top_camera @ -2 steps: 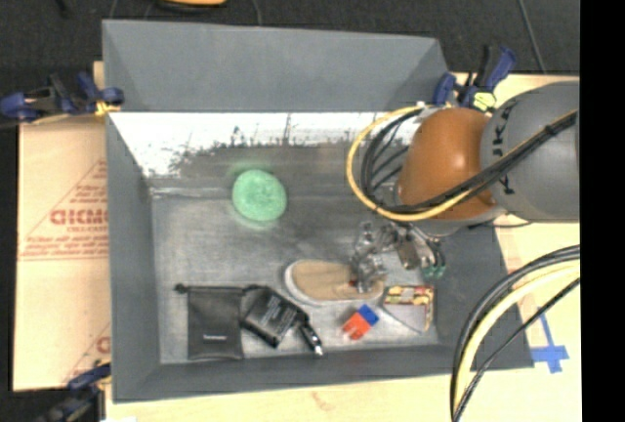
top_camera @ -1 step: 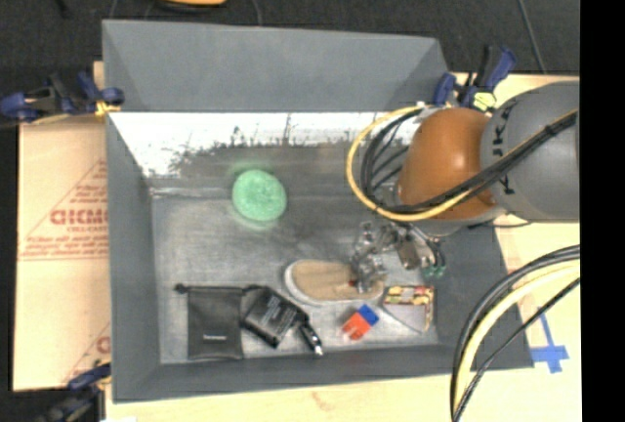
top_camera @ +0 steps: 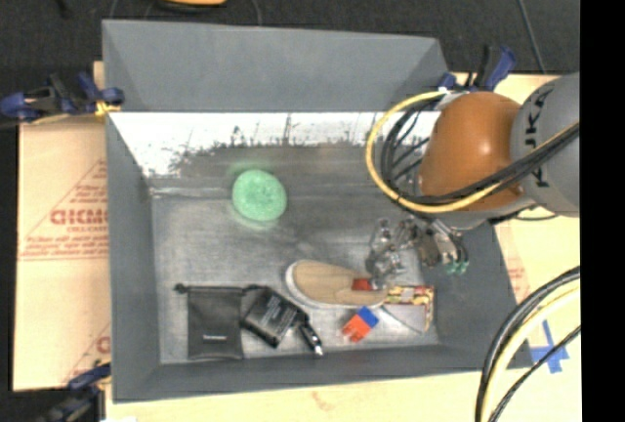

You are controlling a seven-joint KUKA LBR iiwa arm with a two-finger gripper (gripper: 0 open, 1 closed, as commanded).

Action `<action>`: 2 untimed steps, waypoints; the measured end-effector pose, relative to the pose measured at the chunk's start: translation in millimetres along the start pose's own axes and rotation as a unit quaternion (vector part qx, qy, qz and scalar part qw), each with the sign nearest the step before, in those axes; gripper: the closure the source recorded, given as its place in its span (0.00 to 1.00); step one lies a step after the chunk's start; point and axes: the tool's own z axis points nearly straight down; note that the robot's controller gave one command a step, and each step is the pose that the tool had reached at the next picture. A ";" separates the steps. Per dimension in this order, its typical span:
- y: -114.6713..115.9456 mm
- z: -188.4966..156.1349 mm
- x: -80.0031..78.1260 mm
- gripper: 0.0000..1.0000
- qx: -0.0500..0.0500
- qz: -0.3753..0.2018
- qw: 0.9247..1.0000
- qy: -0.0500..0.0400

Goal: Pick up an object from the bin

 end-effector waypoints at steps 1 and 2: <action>13.9 -55.9 -32.6 1.00 0.000 0.077 0.997 -0.001; 16.8 -51.6 -41.1 1.00 0.000 0.144 0.990 -0.008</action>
Offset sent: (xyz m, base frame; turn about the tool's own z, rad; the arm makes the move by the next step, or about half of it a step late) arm 0.0209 0.0099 -0.0556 -0.2929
